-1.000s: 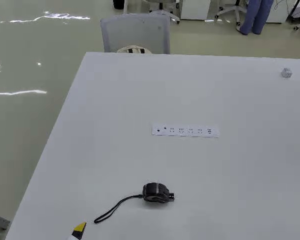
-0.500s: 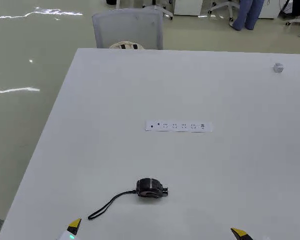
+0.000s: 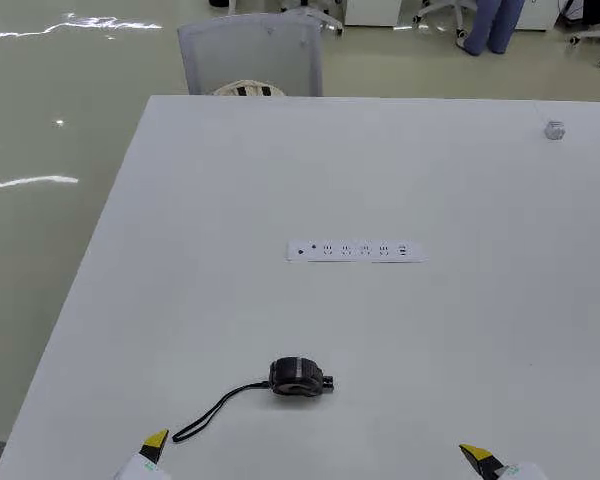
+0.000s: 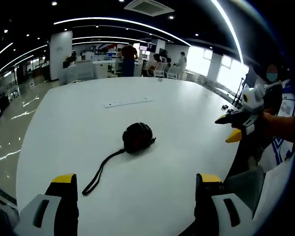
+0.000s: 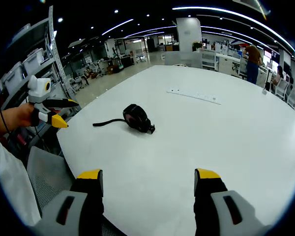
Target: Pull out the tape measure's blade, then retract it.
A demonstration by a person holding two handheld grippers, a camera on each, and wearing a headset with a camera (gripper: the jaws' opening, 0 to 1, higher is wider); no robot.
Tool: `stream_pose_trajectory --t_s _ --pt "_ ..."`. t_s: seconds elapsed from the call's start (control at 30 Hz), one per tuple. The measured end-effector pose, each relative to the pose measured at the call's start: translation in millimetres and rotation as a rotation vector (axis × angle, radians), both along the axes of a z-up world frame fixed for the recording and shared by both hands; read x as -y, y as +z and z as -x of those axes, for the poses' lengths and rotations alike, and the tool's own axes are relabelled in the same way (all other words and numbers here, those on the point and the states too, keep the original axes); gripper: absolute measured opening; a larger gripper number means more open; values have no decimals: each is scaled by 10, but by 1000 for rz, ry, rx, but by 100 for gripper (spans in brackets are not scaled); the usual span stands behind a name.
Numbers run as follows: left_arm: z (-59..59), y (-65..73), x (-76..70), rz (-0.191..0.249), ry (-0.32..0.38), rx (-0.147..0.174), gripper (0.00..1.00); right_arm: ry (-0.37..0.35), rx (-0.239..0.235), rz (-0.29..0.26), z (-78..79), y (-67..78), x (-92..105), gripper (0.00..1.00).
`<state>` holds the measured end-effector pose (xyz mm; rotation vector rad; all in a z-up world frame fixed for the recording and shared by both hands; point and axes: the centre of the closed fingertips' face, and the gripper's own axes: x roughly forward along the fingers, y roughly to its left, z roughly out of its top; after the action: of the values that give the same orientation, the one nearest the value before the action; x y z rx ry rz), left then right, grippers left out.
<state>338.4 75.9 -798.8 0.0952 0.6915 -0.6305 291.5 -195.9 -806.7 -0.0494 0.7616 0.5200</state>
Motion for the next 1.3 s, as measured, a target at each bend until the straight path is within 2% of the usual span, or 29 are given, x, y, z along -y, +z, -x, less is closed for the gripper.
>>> stream_pose_trajectory --t_s 0.5,0.77,1.07,1.3 --pt "-150 -63 33 -19 -46 3 98 52 -7 14 -150 -71 -48 78" --pt "-296 -96 53 -28 -83 10 98 99 -12 31 -273 -114 -102 77" --pt "-398 -158 125 -24 -121 7 98 130 -21 44 -359 -177 -115 77" --pt "-490 -176 151 -33 -159 22 97 159 -28 53 -426 -241 -138 76"
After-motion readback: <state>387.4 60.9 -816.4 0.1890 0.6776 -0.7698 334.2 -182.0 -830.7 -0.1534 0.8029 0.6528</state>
